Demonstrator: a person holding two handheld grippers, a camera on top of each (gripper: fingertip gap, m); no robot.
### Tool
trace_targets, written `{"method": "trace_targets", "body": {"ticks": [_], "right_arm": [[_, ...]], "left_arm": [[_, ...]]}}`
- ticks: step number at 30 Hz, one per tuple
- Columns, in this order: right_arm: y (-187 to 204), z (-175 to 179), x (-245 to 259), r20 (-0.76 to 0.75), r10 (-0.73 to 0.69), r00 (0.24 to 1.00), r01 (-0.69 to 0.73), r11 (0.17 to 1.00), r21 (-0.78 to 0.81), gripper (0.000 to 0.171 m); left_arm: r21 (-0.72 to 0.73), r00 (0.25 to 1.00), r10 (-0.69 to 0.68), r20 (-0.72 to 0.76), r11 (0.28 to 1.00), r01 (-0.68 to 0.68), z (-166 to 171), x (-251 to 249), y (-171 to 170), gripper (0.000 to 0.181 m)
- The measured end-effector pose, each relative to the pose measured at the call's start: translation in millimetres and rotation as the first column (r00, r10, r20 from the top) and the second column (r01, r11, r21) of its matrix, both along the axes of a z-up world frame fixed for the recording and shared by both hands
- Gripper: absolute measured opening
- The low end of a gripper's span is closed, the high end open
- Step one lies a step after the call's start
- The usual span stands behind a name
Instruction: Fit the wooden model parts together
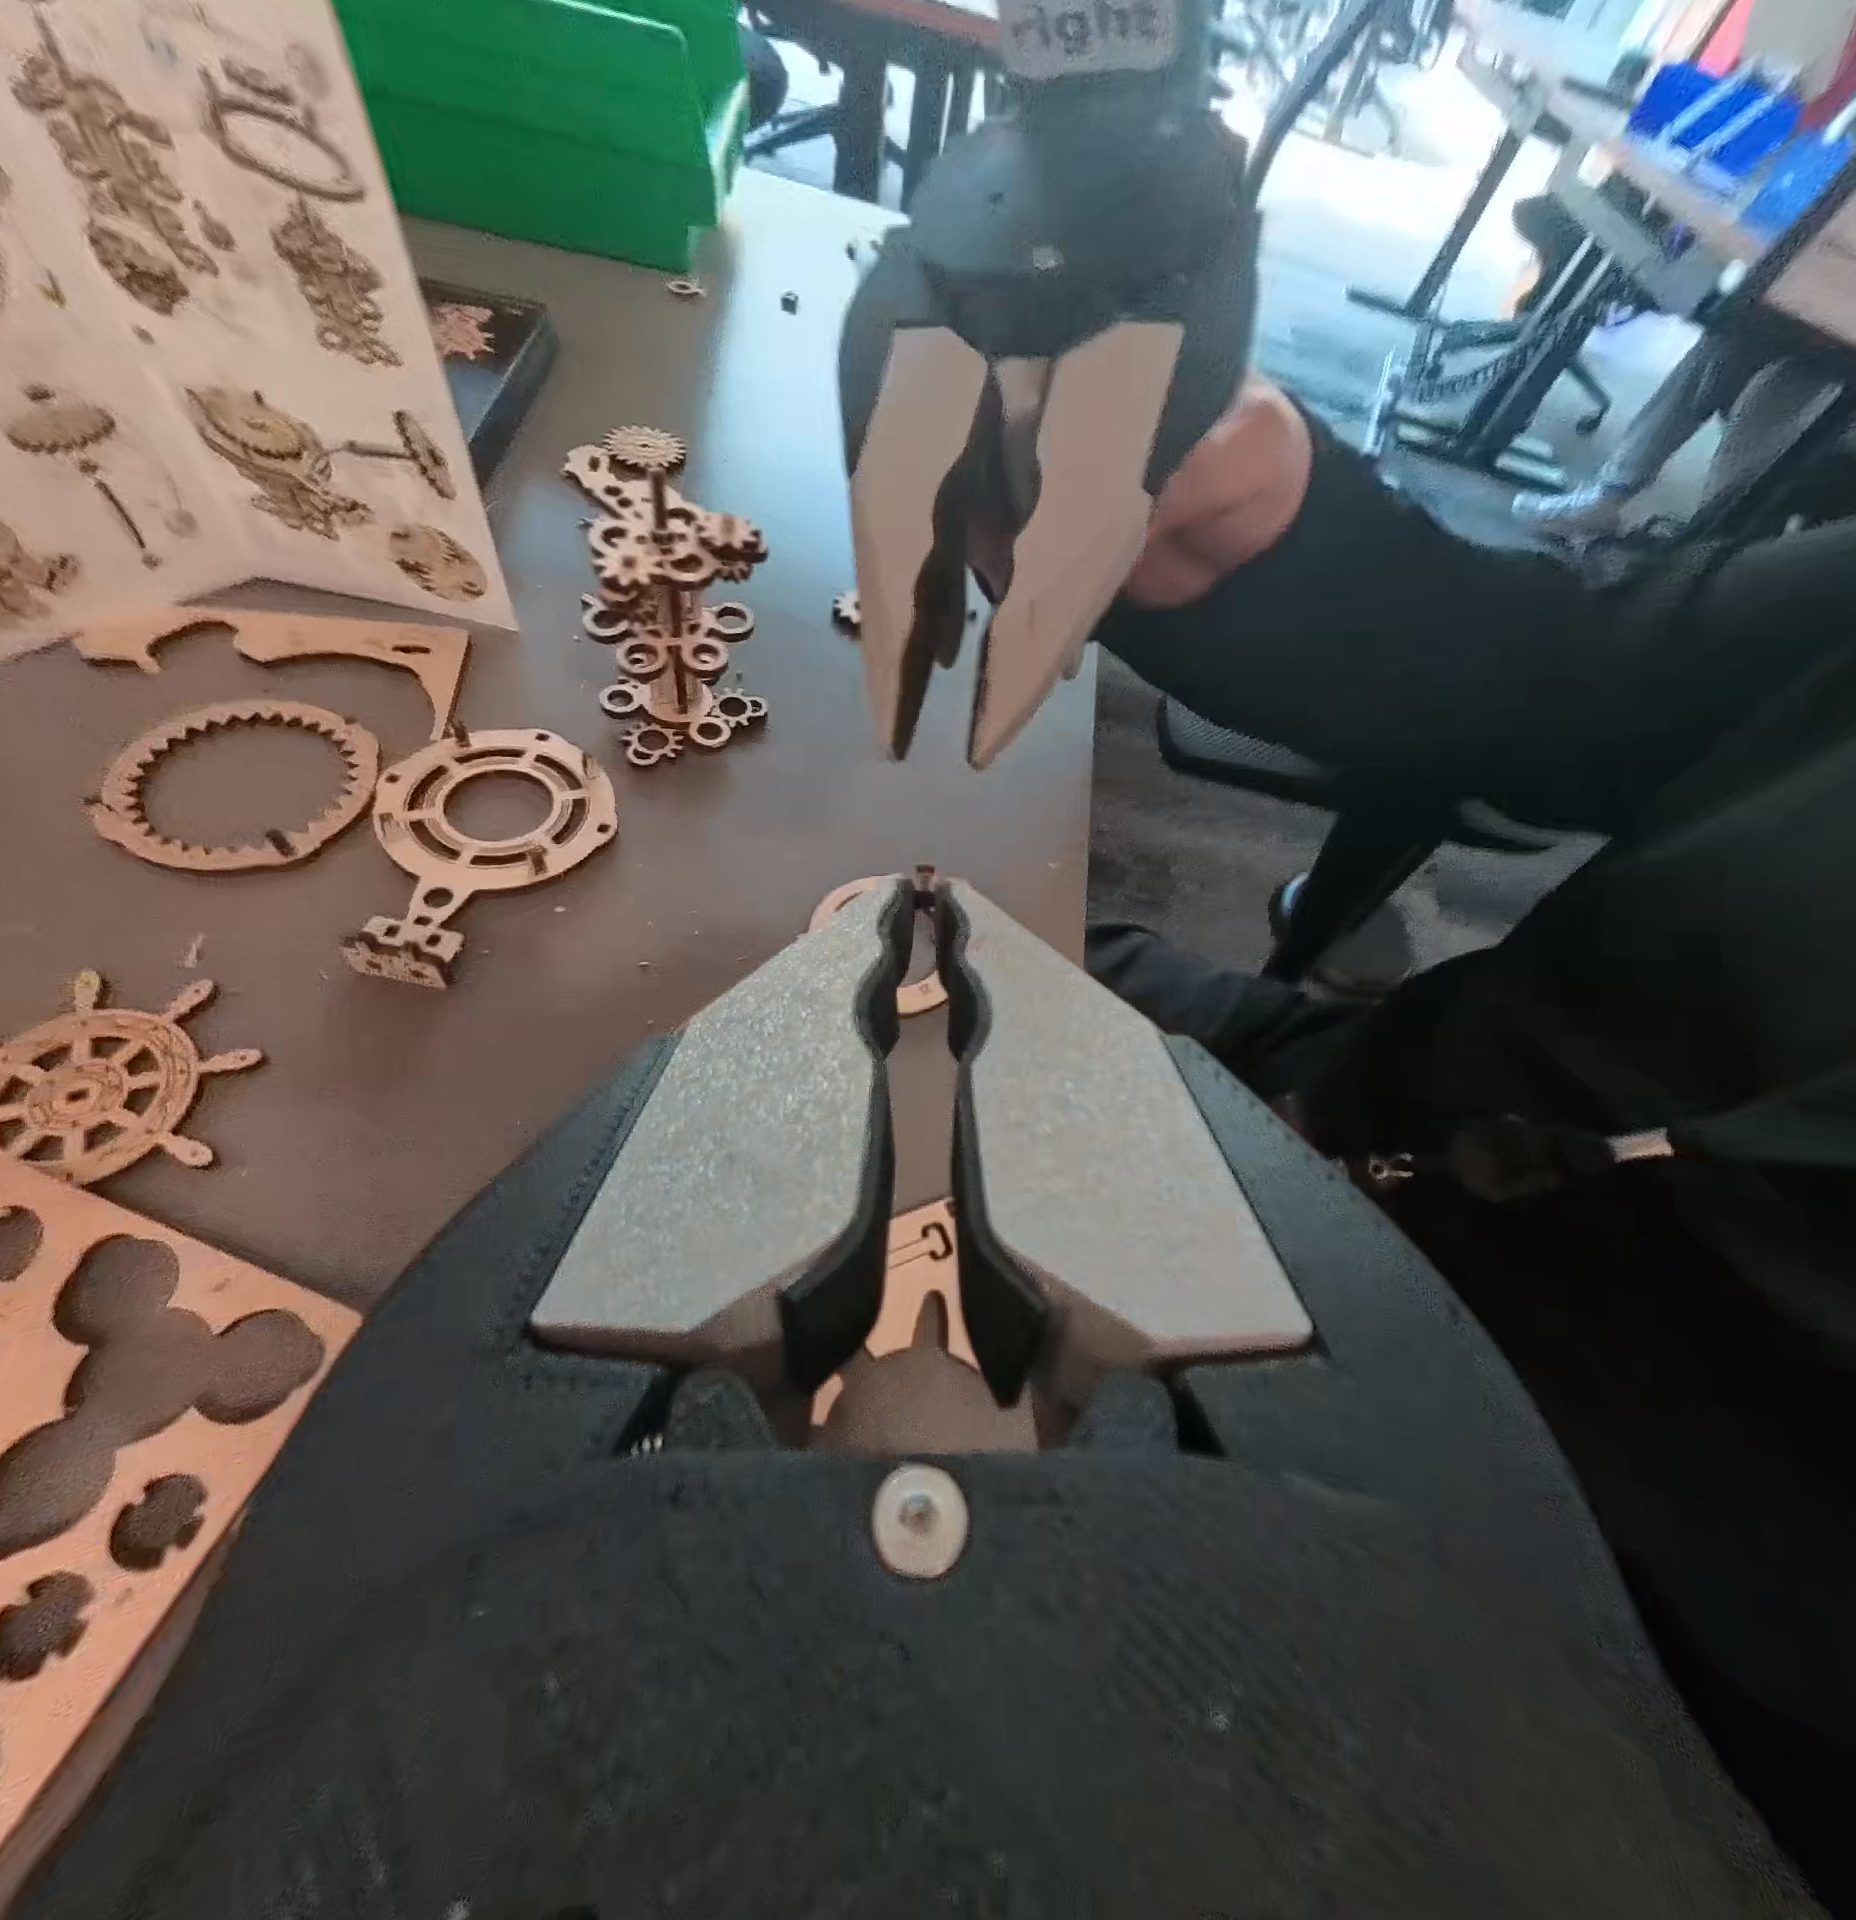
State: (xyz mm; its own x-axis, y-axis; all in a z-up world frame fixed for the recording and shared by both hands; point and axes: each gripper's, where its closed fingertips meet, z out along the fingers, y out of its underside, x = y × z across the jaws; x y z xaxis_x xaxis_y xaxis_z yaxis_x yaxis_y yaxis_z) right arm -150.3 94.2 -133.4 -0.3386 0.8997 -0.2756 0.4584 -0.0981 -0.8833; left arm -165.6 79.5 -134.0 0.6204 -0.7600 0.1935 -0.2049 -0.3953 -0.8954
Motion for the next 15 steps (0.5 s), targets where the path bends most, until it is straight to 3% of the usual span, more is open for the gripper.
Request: {"method": "trace_targets", "body": {"ticks": [5,10,15], "right_arm": [[-5,-4,0,0.008,0.021,1.0,-0.022,0.999,0.044,0.01],[-9,-2,1,0.012,0.031,0.999,-0.032,0.998,0.055,0.016],[-15,-11,-3,0.032,0.05,0.998,-0.052,0.997,0.064,0.009]], "left_arm": [[-0.067,0.997,0.014,0.074,0.998,-0.009,-2,-1,6,0.0],[-0.06,0.999,-0.03,-0.012,0.998,0.029,-10,4,3,0.001],[-0.056,0.98,-0.115,-0.162,0.993,0.108,-15,12,1,0.001]]}}
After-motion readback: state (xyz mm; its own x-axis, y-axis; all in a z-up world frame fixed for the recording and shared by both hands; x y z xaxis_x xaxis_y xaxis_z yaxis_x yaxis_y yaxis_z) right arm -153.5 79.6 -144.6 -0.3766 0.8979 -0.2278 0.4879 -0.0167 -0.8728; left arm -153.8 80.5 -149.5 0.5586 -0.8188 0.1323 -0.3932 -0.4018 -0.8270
